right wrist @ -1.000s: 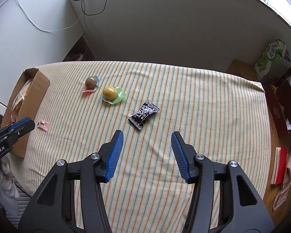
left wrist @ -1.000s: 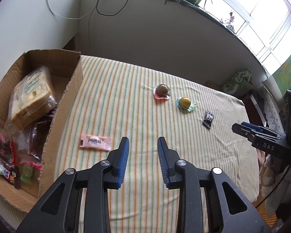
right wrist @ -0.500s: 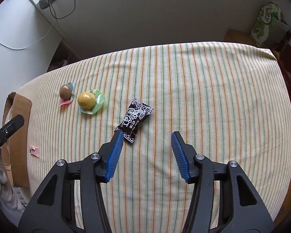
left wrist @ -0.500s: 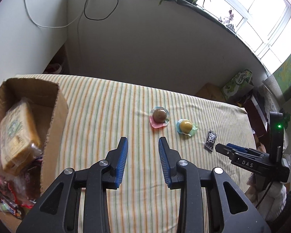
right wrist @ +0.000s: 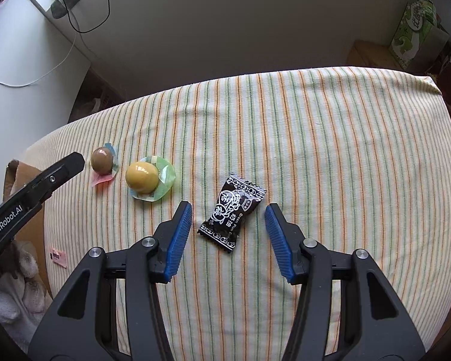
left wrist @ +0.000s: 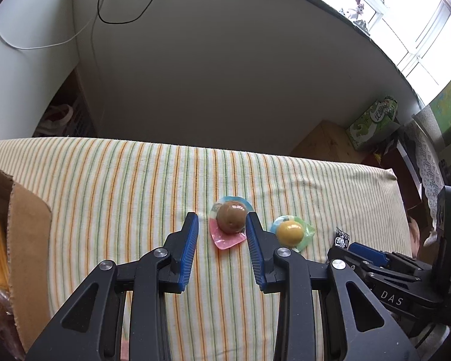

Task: Organize snacks
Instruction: 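Close the right tool on the black packet while the left tool grasps the brown ball candy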

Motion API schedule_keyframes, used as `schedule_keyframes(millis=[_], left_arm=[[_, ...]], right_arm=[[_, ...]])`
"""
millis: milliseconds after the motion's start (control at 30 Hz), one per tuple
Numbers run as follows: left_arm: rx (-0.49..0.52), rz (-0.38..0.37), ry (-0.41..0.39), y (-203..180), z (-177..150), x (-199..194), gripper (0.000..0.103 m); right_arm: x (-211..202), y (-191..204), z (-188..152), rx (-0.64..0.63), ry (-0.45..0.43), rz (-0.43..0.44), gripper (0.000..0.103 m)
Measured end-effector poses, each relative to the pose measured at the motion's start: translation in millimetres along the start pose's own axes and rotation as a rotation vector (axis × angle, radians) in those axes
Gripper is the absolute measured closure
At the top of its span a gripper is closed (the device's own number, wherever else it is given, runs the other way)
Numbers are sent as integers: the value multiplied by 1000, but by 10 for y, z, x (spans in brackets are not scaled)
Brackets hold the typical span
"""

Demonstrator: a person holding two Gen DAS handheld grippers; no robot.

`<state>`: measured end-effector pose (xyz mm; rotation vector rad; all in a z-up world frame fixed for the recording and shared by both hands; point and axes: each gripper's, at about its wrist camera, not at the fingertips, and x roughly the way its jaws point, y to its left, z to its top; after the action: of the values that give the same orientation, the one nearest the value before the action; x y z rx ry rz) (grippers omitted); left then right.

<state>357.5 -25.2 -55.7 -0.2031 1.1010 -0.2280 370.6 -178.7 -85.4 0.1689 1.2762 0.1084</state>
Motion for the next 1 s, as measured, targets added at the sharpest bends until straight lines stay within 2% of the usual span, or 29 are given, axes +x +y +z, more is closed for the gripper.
schedule_keyframes(millis=[100, 267, 333, 667, 733, 1000], left_arm=[[15, 3, 0, -50, 21, 66, 72], [40, -6, 14, -109, 19, 142, 72], [48, 1, 18, -124, 13, 176, 72], [86, 53, 12, -142, -44, 296, 75], [99, 47, 2, -162, -46, 296, 79], [82, 39, -7, -126, -51, 216, 79]], right_arm=[[27, 74, 0, -24, -1, -26, 51], [44, 143, -12, -78, -2, -78, 68], [37, 119, -5, -91, 2, -87, 78], [-10, 30, -18, -133, 9, -73, 78], [-23, 20, -19, -134, 10, -64, 78], [-38, -138, -41, -113, 2, -31, 79]])
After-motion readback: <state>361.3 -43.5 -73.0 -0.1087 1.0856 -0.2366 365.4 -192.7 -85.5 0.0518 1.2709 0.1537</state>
